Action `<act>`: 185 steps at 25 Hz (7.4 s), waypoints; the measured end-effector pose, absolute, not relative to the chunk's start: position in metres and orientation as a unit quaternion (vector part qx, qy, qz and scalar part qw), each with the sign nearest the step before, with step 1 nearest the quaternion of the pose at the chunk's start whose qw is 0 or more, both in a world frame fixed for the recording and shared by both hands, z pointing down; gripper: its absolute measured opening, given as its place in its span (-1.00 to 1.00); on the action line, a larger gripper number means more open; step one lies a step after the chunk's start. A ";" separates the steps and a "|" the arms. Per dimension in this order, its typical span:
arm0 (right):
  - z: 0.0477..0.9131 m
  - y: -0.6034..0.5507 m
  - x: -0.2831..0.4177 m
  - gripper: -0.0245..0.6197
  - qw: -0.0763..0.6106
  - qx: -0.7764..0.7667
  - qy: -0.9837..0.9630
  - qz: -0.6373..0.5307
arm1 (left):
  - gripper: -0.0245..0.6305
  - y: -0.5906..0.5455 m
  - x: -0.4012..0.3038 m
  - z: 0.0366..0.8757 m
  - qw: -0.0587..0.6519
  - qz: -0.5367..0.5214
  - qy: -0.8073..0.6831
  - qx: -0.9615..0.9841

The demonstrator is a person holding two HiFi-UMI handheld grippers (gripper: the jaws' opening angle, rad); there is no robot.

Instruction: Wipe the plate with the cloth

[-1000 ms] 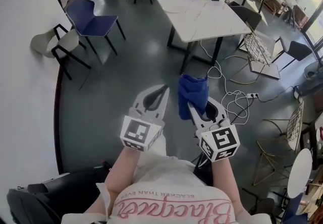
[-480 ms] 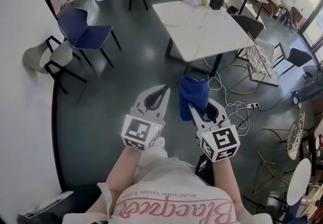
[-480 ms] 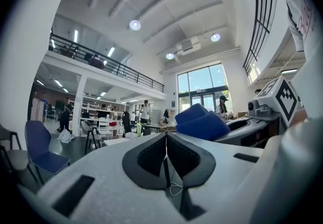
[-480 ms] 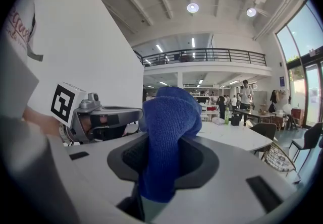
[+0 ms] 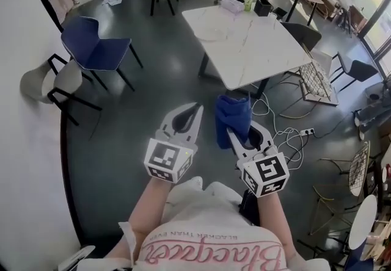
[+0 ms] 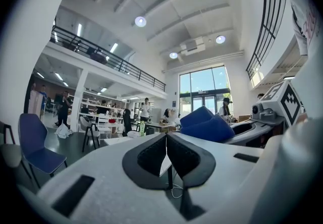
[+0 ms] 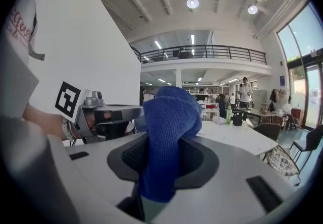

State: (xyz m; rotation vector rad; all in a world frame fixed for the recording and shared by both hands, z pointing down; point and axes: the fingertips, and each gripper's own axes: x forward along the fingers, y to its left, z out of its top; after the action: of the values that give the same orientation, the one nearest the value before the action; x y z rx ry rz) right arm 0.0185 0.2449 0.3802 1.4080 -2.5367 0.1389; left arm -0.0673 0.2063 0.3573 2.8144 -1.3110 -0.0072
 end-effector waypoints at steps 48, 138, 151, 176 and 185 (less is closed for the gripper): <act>0.409 -0.167 0.058 -0.54 0.111 0.469 -0.869 0.107 | -0.26 -0.191 -0.032 0.413 0.161 0.022 -0.413 0.896; 0.430 -0.342 0.084 -0.54 0.144 0.493 -0.849 0.125 | -0.87 -0.401 -0.041 0.500 0.425 -0.058 -0.370 0.824; 0.363 -0.309 0.106 -0.54 0.084 0.530 -0.841 0.073 | -0.87 -0.375 -0.034 0.402 0.332 -0.107 -0.339 0.874; 0.312 -0.316 0.012 -0.54 0.110 0.474 -0.873 -0.044 | -0.87 -0.332 -0.021 0.341 0.200 -0.110 -0.347 0.910; 0.323 -0.327 0.034 -0.53 0.114 0.517 -0.848 -0.022 | -0.87 -0.330 -0.024 0.341 0.200 -0.118 -0.341 0.911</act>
State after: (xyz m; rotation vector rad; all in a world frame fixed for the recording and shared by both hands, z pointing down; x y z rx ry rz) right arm 0.0337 -0.3268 0.3232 1.5147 -2.4876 -0.0635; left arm -0.0236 -0.3303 0.3407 2.5461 -0.9526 -0.3289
